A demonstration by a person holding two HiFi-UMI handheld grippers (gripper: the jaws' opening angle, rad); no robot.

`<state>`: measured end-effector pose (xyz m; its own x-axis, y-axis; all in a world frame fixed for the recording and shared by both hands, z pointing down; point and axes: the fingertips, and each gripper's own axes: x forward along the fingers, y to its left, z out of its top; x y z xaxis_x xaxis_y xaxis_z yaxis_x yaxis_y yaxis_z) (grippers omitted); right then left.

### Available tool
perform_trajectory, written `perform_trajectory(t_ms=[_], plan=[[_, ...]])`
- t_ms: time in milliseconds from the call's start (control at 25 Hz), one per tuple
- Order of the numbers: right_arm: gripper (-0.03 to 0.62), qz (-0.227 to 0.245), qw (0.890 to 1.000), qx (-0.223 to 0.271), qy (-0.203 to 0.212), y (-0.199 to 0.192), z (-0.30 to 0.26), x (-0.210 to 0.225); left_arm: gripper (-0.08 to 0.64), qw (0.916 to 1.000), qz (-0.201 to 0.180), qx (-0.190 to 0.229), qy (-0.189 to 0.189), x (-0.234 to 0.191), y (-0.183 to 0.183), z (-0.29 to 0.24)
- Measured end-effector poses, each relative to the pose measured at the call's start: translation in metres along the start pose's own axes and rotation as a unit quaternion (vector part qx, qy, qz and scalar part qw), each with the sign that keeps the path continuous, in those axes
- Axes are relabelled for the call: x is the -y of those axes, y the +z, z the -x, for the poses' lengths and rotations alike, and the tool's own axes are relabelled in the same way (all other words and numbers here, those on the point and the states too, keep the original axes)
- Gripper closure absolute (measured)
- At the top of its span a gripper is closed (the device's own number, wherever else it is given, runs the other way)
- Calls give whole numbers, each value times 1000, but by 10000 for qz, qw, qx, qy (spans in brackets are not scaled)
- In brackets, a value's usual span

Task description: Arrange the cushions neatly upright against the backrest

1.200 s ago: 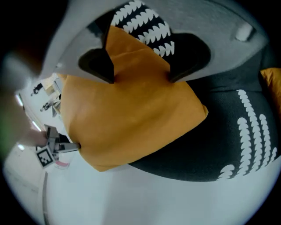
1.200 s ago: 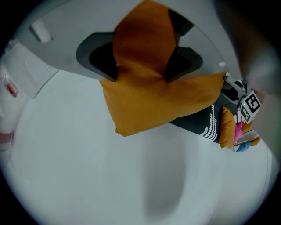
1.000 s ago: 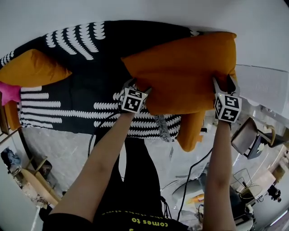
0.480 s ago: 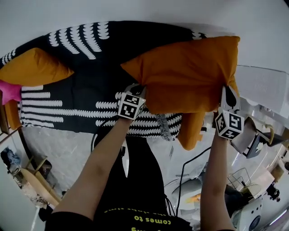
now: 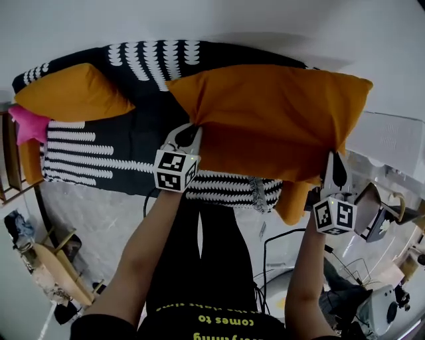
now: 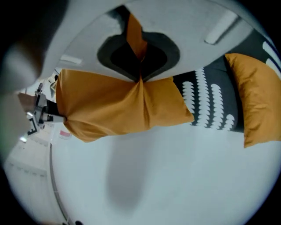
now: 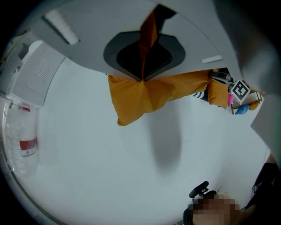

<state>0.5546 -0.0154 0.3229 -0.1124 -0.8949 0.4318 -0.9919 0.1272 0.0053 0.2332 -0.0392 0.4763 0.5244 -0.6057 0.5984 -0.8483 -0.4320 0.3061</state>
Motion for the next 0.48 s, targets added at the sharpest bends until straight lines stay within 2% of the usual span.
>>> perform_trajectory(t_ms=[240, 360, 480], plan=[[571, -542, 9969, 461, 349, 10, -30, -86, 545, 9964, -225, 570, 590, -89, 49, 72], [571, -871, 9930, 598, 522, -2, -49, -129, 544, 9931, -358, 755, 822, -135, 62, 98], [571, -1180, 9895, 669, 504, -27, -71, -160, 539, 9922, -414, 821, 842, -173, 65, 106]])
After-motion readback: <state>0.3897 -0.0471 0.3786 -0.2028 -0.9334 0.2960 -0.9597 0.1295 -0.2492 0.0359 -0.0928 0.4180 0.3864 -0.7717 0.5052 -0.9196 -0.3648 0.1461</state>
